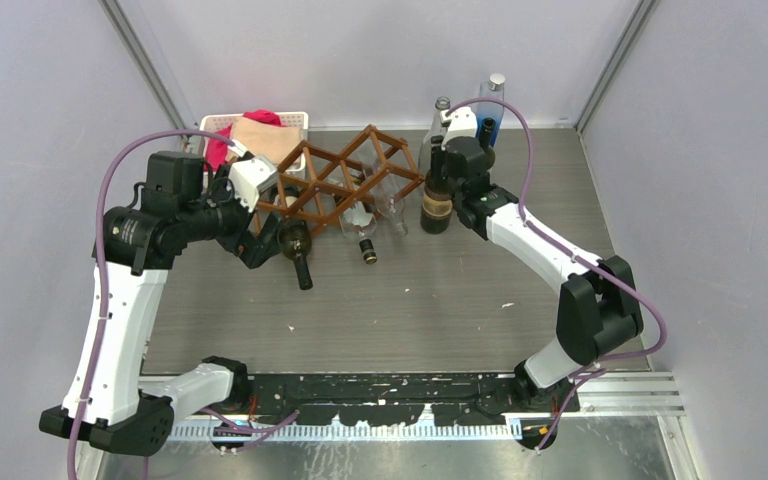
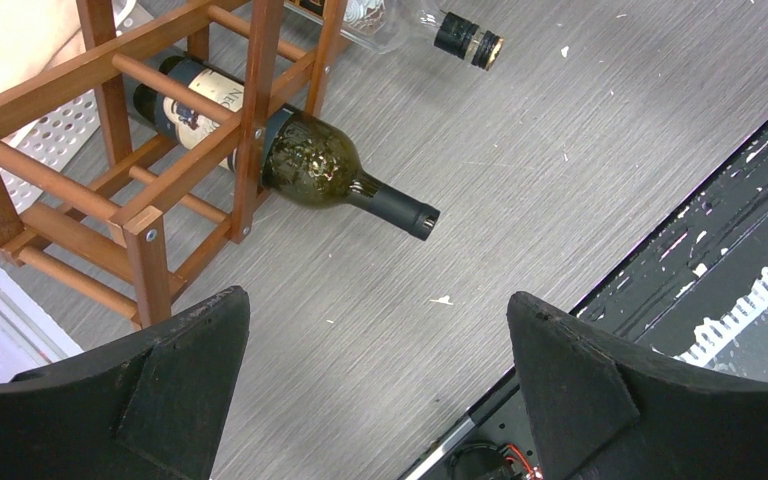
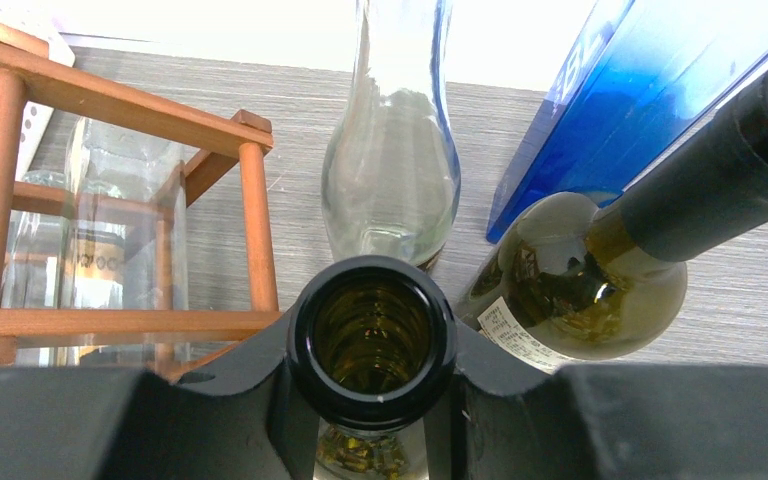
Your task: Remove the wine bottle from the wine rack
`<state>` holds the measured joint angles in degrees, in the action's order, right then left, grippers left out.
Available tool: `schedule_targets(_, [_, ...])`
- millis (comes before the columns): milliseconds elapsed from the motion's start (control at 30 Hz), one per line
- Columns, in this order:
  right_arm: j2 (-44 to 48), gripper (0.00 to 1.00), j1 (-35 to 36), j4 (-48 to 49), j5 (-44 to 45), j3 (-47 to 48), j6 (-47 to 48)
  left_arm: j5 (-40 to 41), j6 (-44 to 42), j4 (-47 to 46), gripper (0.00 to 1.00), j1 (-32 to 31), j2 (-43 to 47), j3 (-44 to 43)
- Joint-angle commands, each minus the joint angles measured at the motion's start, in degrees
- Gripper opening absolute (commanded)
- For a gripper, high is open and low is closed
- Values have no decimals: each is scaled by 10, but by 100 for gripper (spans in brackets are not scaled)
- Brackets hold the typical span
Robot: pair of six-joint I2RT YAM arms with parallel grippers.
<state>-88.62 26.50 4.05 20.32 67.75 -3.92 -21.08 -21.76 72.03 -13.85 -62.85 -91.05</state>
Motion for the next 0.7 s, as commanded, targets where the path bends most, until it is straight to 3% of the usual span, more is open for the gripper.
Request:
schedule_targets(0, [46,16,-2,55,8,1,20,-15,-11,-26,100,2,12,-4])
schedule_targets(300, [106,98,0,-7,0,9,-27,-9,-19,-20,100,2,9,-1])
schedule_targets(500, [172,100,8,-126,9,58,-74,-4,-23,-12,100,2,2,-16])
schedule_targets(667, [206,97,34,-265,-71,101,-165,-4,-25,-9,100,2,-1,-18])
